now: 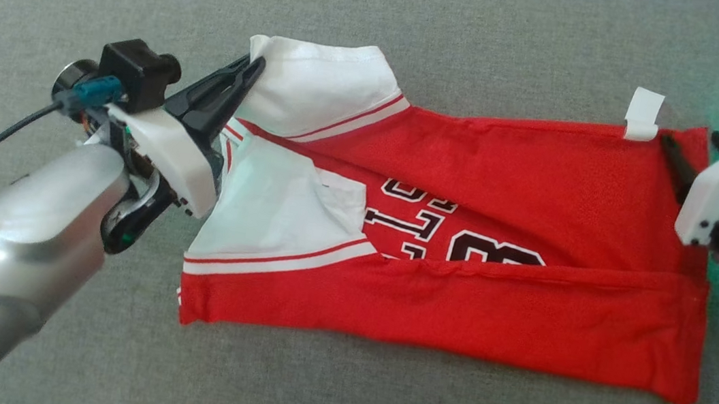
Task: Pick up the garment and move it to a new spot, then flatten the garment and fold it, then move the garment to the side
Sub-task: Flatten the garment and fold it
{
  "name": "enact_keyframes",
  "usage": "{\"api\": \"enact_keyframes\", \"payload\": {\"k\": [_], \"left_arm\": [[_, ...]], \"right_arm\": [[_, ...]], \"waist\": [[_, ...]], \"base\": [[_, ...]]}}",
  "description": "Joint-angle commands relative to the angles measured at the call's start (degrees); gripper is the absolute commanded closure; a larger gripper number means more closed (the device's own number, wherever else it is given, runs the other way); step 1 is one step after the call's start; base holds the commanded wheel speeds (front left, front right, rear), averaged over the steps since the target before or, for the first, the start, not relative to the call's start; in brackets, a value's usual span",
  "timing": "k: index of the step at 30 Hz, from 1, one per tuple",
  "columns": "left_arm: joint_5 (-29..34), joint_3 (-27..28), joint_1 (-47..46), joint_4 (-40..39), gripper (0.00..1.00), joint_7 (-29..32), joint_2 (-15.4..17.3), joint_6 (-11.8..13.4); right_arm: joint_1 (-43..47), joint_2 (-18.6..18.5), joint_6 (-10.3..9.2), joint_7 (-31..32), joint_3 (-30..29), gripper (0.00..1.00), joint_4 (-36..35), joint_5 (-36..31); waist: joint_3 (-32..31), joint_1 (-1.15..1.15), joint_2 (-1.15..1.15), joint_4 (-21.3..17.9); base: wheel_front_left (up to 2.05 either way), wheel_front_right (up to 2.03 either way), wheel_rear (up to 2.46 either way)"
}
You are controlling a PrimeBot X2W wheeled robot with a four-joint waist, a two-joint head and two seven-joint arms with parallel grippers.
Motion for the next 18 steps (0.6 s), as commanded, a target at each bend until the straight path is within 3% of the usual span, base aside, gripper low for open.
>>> {"api": "enact_keyframes", "payload": {"k": [1,3,4,5,6,18], "left_arm": [[0.10,2.27,-3.31,-0.91,1.00,-0.18,2.24,0.31],[0.17,2.26,-3.67,-0.90,1.00,-0.12,2.15,0.36],[0.19,2.26,-3.86,-0.84,1.00,-0.08,2.11,0.37],[0.20,2.30,-4.05,-0.73,1.00,-0.06,2.09,0.38],[0.18,2.34,-4.23,-0.54,1.00,-0.08,2.09,0.37],[-0.65,5.89,-9.82,6.83,1.00,-1.94,3.34,1.59]], "right_arm": [[-1.16,-0.92,-0.05,-0.48,0.92,0.00,-0.73,0.22],[-1.92,-0.92,-0.05,-0.12,1.84,0.00,0.03,0.03],[-2.27,-0.91,-0.05,0.12,2.38,0.26,0.31,0.10],[-2.61,-0.90,-0.05,0.22,2.82,0.72,0.51,0.26],[-2.99,-0.86,-0.05,0.18,3.25,1.00,0.61,0.49],[-11.95,1.05,-0.05,-9.76,2.50,1.00,-1.95,4.87]], "waist": [[0.44,0.00,0.00,0.04],[0.86,0.00,0.00,0.05],[1.04,0.00,0.00,0.02],[1.21,0.00,0.00,-0.05],[1.32,0.00,0.00,-0.15],[2.38,0.00,0.00,-4.29]], "base": [[0.00,0.00,0.00],[0.00,0.00,0.00],[0.00,0.00,0.00],[0.00,0.00,0.00],[0.00,0.00,0.00],[0.00,0.00,0.00]]}}
